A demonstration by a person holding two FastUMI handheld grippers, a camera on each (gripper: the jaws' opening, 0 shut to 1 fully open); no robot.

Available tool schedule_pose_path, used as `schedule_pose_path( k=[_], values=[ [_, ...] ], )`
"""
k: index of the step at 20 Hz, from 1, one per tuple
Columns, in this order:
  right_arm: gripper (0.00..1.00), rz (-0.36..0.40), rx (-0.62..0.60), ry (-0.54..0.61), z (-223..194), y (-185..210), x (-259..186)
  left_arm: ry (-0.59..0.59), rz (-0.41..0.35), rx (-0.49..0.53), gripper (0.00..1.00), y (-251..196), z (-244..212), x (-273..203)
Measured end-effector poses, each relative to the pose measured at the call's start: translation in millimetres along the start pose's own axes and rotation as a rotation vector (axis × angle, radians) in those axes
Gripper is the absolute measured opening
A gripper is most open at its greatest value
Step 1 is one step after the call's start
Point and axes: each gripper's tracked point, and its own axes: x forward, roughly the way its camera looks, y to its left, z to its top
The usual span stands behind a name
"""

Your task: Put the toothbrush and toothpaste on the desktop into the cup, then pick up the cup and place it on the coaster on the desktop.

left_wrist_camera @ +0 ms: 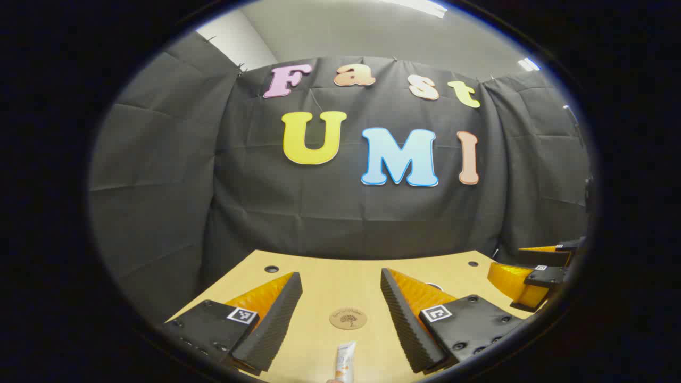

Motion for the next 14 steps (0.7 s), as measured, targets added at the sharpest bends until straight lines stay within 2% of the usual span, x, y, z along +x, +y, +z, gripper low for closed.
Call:
schedule_pose_path(
  k=[3, 4, 14],
  values=[
    [0.89, 0.007, -0.016, 0.002, -2, 0, 2, 0.017, 0.010, 0.003, 0.97, 3, -7, 0],
    [0.89, 0.011, -0.021, 0.002, -2, 1, 2, 0.023, 0.014, 0.002, 0.94, 4, -9, 0],
    [0.89, 0.026, -0.058, 0.020, -10, 9, 7, 0.058, 0.023, -0.017, 0.96, 10, -23, 6]
  ],
)
